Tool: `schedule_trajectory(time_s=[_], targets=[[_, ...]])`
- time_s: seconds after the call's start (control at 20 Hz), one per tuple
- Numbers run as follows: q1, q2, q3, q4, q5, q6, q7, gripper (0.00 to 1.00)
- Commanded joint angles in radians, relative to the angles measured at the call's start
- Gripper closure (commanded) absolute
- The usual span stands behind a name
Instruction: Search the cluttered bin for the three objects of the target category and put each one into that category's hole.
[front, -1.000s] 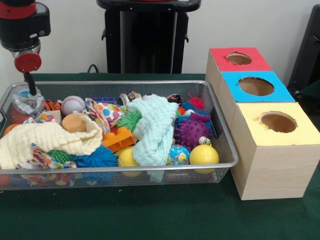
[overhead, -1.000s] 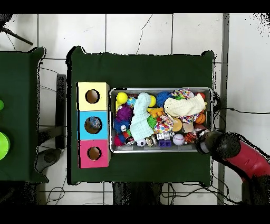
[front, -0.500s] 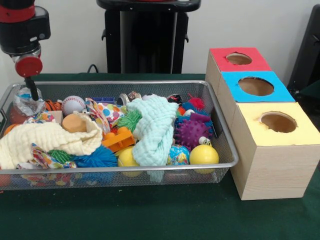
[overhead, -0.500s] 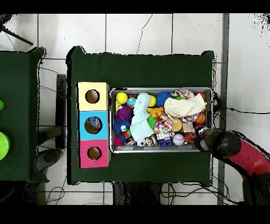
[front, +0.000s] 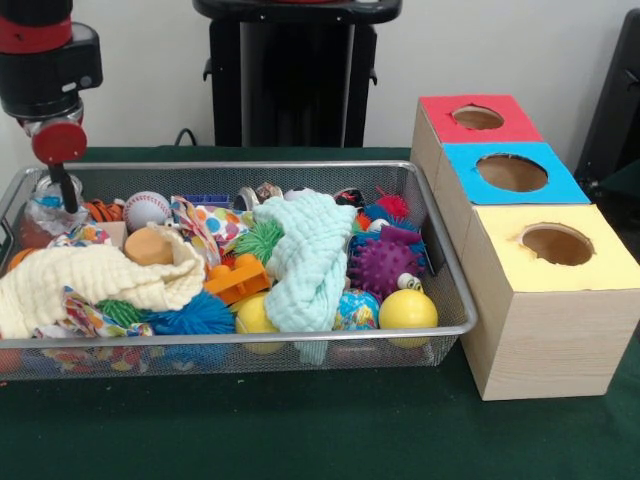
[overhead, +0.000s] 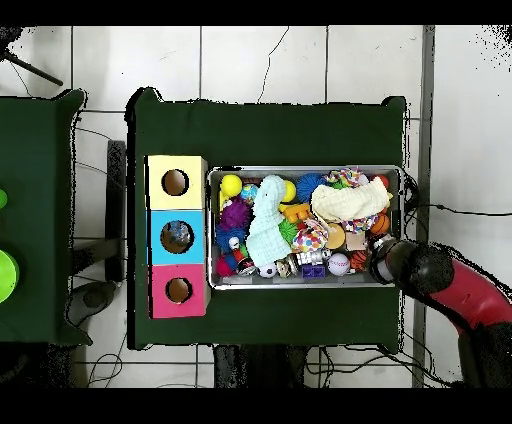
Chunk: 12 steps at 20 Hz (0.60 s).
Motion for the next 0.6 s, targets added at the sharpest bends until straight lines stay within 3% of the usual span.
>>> schedule_trajectory(time_s=[0.05,0.4,0.45,0.6], targets=[[-0.04,0.131,0.048,-0.036,-0.119,-0.12,-0.096,0.0],[-0.048,0.131,0.071,-0.048,-0.147,-0.137,-0.107,0.0],[-0.052,0.129,0.077,-0.046,-0.152,-0.137,-0.115,1.0],[-0.058,0.13,0.084,-0.041,-0.15,-0.121,-0.127,1.0]])
